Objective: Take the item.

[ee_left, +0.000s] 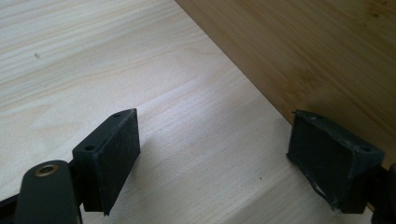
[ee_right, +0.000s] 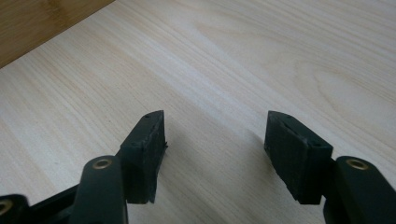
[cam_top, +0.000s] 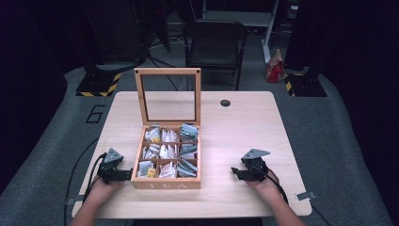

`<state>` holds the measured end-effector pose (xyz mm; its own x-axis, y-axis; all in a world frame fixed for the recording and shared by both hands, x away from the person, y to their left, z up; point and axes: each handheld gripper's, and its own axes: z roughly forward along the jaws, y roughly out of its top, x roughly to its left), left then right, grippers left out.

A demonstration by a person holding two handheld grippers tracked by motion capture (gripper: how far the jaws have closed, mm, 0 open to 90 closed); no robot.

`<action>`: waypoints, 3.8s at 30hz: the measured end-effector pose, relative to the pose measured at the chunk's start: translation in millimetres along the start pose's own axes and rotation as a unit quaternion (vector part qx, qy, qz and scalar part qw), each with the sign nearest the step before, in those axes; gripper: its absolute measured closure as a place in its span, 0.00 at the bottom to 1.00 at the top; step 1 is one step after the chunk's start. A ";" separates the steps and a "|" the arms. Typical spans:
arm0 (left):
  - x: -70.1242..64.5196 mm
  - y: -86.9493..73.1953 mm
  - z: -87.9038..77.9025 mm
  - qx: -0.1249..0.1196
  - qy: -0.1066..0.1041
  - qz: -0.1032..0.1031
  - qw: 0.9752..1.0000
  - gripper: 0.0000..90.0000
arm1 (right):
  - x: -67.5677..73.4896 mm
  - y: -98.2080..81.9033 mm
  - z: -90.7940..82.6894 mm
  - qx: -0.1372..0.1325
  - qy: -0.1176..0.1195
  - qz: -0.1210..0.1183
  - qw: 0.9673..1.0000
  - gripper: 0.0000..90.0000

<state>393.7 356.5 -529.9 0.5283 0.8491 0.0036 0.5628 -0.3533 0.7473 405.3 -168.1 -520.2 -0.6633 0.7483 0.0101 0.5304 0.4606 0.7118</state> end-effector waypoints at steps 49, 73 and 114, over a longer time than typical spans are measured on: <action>-0.1 0.0 0.0 0.000 0.000 0.000 1.000 0.18 | 30.0 67.0 -53.0 -0.024 0.082 -0.040 0.995 0.53; -0.1 0.0 0.0 0.000 0.000 0.000 1.000 0.18 | 46.9 92.4 -62.1 -0.042 0.112 -0.056 0.991 0.55; -0.2 0.0 0.1 -0.001 0.000 -0.001 1.000 0.18 | 76.3 128.2 -38.7 -0.051 0.145 -0.084 0.985 0.64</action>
<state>393.7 356.4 -530.1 0.5272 0.8498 0.0029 0.5622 -0.3513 0.7487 402.3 -70.5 -400.9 -0.8680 0.4907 0.0757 0.3541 0.5050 0.7872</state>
